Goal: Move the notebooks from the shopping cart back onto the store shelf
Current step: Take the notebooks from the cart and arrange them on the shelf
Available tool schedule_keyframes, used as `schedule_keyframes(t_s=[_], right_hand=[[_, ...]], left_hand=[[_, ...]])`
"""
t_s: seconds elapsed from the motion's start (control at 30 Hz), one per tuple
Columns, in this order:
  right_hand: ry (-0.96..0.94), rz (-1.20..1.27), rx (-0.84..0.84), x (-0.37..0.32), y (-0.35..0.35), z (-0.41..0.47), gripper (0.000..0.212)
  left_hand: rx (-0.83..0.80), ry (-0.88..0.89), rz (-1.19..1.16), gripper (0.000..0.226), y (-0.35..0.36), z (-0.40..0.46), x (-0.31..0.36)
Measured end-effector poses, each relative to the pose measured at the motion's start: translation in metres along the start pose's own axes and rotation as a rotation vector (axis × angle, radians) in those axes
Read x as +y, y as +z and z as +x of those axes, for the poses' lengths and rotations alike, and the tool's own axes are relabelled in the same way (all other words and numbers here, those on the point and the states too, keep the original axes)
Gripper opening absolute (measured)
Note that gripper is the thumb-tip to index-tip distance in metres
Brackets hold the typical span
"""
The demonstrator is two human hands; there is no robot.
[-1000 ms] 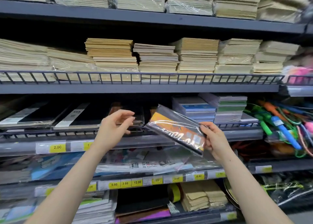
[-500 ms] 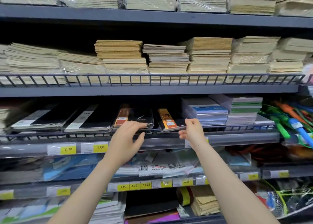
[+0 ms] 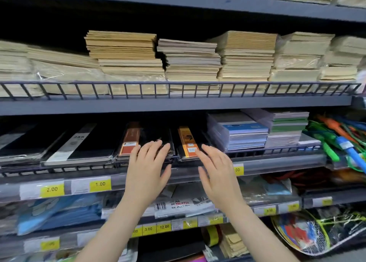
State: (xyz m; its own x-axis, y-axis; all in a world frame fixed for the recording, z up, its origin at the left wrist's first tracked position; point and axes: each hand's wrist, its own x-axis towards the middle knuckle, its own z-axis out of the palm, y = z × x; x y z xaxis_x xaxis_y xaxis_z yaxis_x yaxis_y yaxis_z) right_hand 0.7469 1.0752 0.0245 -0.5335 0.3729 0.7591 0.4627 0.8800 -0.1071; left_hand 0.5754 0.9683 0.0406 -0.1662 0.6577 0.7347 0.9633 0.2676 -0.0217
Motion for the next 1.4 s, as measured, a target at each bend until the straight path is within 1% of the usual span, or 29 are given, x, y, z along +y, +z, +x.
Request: schedule_keyframes(t_s=[0.1,0.27,0.43,0.57,0.67,0.77,0.8,0.83,0.87,0.93,0.97,1.03,1.1,1.17,1.23,1.3,1.4], right_hand=[[-0.07,-0.072,-0.047,0.001,0.013,0.004,0.039],[-0.053,-0.108,-0.108,0.008,0.019,0.01,0.041],[-0.058,-0.082,-0.062,0.013,0.03,0.027,0.037],[-0.075,-0.097,-0.064,0.017,0.037,0.033,0.037],[-0.049,-0.038,-0.071,0.017,0.037,0.035,0.036],[0.09,0.129,-0.033,0.019,0.031,0.034,0.04],[0.142,0.177,-0.013,0.02,0.03,0.031,0.041],[0.185,0.211,0.008,0.022,0.029,0.028,0.043],[0.217,0.228,0.03,0.025,0.029,0.025,0.044],[0.256,0.221,0.058,0.029,0.031,0.021,0.045],[0.269,0.197,0.061,0.031,0.032,0.02,0.045],[0.277,0.124,0.05,0.031,0.034,0.018,0.045],[0.266,0.054,0.033,0.031,0.034,0.018,0.046],[0.248,0.0,0.02,0.032,0.034,0.017,0.046],[0.252,-0.036,0.018,0.032,0.034,0.018,0.047],[0.28,-0.031,0.028,0.03,0.034,0.022,0.047],[0.322,0.071,0.045,0.028,0.033,0.022,0.046]], left_hand=[[0.078,0.01,-0.024,0.04,0.008,-0.001,-0.002],[0.16,-0.002,-0.037,0.034,0.011,0.004,-0.004],[0.221,-0.007,-0.059,0.032,0.018,0.006,-0.007],[0.226,-0.011,-0.05,0.032,0.022,0.004,-0.007],[0.216,-0.013,-0.054,0.033,0.021,0.005,-0.008],[0.247,-0.035,-0.173,0.039,0.015,-0.004,0.005],[0.237,-0.026,-0.252,0.042,0.013,-0.012,0.016],[0.188,-0.028,-0.354,0.046,0.011,-0.021,0.03],[0.091,-0.056,-0.467,0.05,0.01,-0.027,0.043],[-0.1,-0.178,-0.61,0.059,0.011,-0.031,0.065],[-0.138,-0.234,-0.622,0.062,0.017,-0.03,0.071],[-0.157,-0.316,-0.603,0.066,0.029,-0.021,0.075],[-0.211,-0.384,-0.578,0.066,0.034,-0.009,0.075],[-0.25,-0.417,-0.549,0.061,0.034,0.001,0.079],[-0.241,-0.443,-0.538,0.053,0.033,0.009,0.083],[-0.206,-0.47,-0.557,0.048,0.033,0.017,0.083],[-0.179,-0.498,-0.622,0.044,0.036,0.019,0.081]])
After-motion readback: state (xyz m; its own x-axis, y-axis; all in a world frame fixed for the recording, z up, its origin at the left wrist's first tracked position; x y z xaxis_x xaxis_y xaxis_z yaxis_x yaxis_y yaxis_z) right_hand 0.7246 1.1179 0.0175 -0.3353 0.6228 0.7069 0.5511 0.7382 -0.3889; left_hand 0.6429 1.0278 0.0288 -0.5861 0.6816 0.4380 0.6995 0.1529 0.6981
